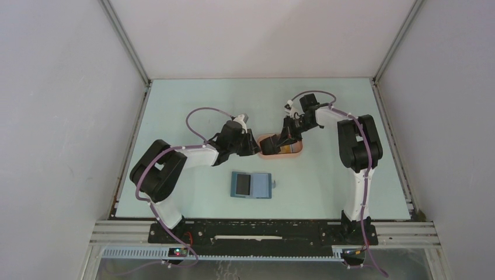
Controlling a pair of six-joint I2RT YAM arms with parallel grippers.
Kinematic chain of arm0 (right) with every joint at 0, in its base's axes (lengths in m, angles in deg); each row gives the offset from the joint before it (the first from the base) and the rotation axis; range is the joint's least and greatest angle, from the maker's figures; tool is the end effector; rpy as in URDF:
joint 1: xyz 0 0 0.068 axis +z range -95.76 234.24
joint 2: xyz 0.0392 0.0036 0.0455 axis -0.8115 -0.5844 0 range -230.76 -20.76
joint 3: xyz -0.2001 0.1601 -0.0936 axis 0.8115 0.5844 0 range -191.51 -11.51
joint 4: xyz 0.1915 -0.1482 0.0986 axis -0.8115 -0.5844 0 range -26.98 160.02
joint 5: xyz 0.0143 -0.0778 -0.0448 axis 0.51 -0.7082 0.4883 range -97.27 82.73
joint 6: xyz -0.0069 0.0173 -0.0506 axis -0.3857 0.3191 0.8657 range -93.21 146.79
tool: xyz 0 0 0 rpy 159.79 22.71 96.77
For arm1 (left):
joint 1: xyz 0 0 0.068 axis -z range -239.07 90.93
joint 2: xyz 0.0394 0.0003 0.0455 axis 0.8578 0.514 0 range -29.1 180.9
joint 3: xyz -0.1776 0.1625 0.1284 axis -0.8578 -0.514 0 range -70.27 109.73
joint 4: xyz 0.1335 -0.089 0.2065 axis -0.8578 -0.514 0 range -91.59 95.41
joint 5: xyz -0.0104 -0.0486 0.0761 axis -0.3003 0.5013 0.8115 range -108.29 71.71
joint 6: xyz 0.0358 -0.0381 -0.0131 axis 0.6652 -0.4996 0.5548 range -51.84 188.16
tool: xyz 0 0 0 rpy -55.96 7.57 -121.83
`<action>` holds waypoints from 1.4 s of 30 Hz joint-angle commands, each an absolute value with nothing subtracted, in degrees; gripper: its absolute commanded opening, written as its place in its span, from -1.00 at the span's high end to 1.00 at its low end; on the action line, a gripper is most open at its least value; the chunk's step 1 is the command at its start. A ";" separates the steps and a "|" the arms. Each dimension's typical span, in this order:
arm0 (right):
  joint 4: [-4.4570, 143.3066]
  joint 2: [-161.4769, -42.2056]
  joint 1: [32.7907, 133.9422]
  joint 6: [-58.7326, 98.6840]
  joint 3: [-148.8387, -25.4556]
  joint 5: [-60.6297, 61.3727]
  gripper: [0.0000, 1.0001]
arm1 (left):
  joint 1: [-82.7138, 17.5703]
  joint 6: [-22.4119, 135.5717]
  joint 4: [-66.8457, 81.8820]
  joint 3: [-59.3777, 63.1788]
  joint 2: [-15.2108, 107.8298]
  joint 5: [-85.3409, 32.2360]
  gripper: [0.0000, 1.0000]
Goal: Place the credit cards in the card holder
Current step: Pick up the credit card from the storage box, then insert the credit card into the card holder.
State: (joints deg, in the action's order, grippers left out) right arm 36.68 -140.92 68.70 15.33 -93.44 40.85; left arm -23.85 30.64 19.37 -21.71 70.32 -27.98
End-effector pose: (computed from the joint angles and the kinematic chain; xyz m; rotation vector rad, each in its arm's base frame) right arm 0.3934 0.1289 0.1445 -0.2703 2.7351 1.2925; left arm 0.2838 -0.2077 0.1563 0.0524 2.3515 -0.8568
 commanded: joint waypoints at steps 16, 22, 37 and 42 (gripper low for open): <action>34.97 -129.37 66.95 24.81 -92.62 33.74 1.00 | -24.53 33.27 21.54 -22.97 57.57 -29.29 0.04; 34.91 -120.26 66.55 30.49 -89.14 35.14 1.00 | -24.53 33.43 27.00 -29.93 47.26 -31.04 -0.19; 41.41 -105.91 70.24 33.79 -78.10 72.23 1.00 | -22.43 22.38 57.39 -52.63 26.49 -38.01 -0.46; 42.39 -105.22 73.55 32.98 -78.07 73.68 1.00 | -20.78 19.16 64.14 -53.36 28.37 -38.54 -0.48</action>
